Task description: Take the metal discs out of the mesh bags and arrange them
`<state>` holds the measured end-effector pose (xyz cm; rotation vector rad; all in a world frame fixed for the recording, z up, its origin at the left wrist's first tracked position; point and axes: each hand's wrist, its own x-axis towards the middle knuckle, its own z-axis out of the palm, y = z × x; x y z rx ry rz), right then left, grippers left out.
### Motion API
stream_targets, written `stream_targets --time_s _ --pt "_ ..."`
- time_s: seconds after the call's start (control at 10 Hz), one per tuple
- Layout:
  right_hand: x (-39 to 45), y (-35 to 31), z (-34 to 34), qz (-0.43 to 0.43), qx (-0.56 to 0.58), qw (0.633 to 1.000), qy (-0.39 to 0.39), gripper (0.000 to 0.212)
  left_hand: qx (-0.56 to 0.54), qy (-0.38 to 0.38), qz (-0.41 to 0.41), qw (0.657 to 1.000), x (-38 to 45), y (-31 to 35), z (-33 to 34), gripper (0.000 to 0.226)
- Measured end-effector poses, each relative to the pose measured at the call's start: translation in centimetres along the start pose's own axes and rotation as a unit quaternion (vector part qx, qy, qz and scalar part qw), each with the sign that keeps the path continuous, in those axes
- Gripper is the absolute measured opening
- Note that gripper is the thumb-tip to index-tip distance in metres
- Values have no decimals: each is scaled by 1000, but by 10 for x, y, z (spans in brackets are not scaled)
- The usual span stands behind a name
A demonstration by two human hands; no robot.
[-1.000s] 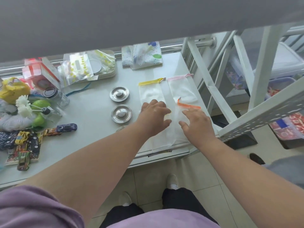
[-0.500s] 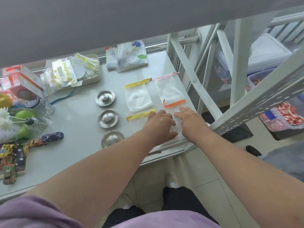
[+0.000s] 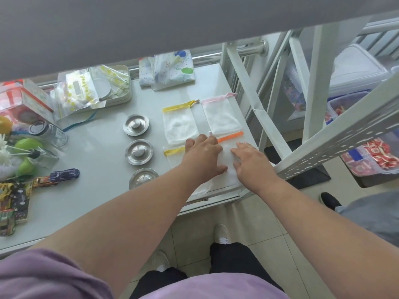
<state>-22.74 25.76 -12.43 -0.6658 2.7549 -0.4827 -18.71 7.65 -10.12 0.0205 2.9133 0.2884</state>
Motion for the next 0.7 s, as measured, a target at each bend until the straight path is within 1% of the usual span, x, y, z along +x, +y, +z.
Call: stream_targets --time_s 0.2,0.3,0.4,0.5,0.6,0.7 --pt "-4 -3 2 17 -16 1000 8 46 8 -5 9 1000 2 -1 1 62" --pt "-8 -7 2 21 -16 1000 16 45 -7 1 9 1000 0 -1 -2 62" --pt "-13 -15 -5 14 6 999 39 43 -43 27 3 999 -12 -7 -11 64" --pt "-23 -38 -18 -11 78 996 39 44 -65 49 -15 997 -37 -19 -25 67" --pt "-38 -71 -36 -73 134 986 61 44 -113 98 -41 988 -76 -38 -44 67" --pt "-77 -104 -65 -95 232 959 136 36 -252 224 -39 941 -140 -63 -71 57"
